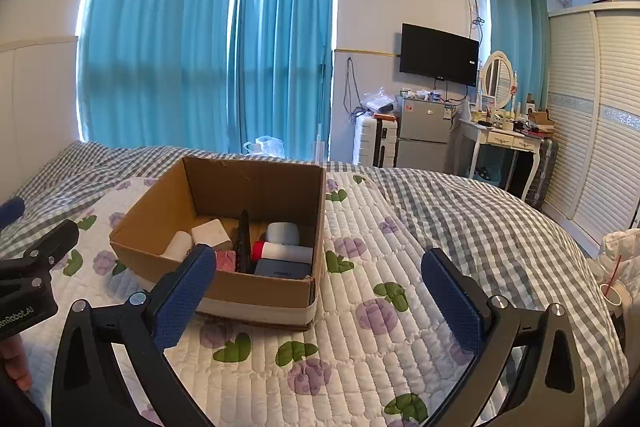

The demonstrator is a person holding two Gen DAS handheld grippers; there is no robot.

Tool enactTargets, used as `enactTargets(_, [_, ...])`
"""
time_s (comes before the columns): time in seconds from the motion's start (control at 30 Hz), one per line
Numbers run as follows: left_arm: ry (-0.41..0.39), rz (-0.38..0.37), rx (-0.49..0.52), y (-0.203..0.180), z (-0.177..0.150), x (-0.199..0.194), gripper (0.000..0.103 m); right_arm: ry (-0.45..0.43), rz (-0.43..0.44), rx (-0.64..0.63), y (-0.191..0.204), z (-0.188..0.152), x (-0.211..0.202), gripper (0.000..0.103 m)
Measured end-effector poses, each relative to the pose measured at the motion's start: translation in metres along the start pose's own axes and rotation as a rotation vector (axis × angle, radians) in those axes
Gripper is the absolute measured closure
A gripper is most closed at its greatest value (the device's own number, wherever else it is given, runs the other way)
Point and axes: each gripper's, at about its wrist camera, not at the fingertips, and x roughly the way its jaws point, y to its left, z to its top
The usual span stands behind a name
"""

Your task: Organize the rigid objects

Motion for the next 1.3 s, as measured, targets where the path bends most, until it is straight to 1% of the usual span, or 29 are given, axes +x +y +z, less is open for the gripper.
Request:
enactTargets(0.73, [0.003,-0.019,-0.013,-0.0022,-0.0003,-0.0011,0.000,0.005,-0.006,-0.003,0.0017,-0.0012,0.0022,0.000])
enactTargets(1.3, [0.011,-0.013,-0.029,0.0004,-0.0001,-0.0005,0.000,0.020,-0.016,-0.011,0.0038,-0.0033,0.0060,0.000])
